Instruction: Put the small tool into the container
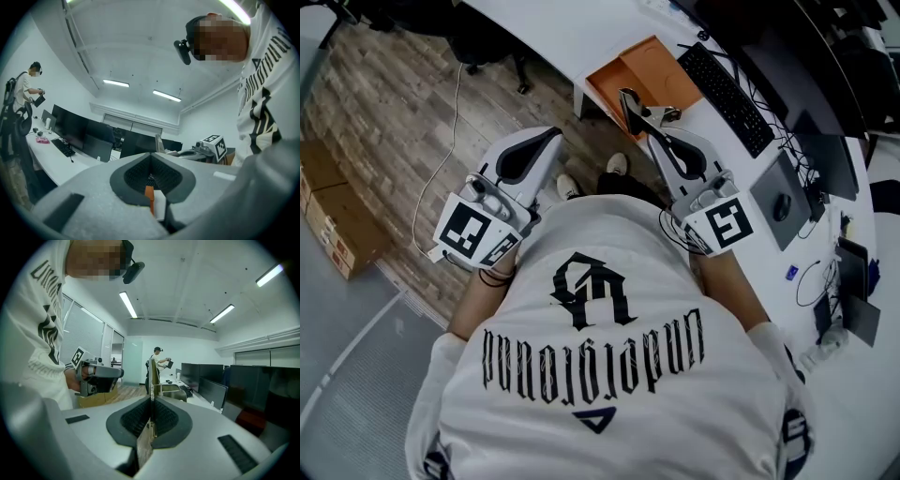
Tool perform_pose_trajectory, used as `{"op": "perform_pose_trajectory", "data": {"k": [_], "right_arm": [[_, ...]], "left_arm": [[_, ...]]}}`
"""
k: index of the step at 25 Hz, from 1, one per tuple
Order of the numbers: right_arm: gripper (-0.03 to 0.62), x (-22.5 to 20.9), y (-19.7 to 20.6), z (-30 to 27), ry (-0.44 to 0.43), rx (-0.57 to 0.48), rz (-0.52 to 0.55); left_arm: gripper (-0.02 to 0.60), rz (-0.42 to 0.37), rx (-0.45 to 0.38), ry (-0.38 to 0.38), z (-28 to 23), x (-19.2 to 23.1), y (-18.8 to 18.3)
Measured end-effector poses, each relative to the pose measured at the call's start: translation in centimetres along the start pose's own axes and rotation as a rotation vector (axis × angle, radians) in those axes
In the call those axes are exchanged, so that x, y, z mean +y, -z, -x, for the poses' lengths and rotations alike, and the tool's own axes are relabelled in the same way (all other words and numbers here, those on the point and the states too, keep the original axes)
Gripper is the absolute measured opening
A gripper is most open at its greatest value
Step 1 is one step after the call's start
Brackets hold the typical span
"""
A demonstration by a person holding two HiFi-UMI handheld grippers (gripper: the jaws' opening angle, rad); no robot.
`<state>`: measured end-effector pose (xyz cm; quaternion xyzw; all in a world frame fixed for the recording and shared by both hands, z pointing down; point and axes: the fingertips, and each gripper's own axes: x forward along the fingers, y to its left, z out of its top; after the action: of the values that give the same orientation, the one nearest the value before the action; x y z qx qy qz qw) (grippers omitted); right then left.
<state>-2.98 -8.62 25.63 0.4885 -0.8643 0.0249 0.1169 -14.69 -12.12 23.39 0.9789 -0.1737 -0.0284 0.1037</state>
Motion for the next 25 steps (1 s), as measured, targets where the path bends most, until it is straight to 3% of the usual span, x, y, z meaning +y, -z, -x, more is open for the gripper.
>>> {"op": "perform_pose_trajectory", "data": {"k": [13, 25], "right_arm": [[0.015, -3.7, 1.8, -2.4, -0.016, 0.025, -0.034], [0.015, -8.6, 5.0, -5.3, -0.071, 0.112, -0.063]], "left_arm": [[0.012, 0.026, 0.049, -0.017, -2.7, 2.5, 1.2], [0.012, 0.075, 0.108, -0.028, -7.9, 5.0, 3.3]]}}
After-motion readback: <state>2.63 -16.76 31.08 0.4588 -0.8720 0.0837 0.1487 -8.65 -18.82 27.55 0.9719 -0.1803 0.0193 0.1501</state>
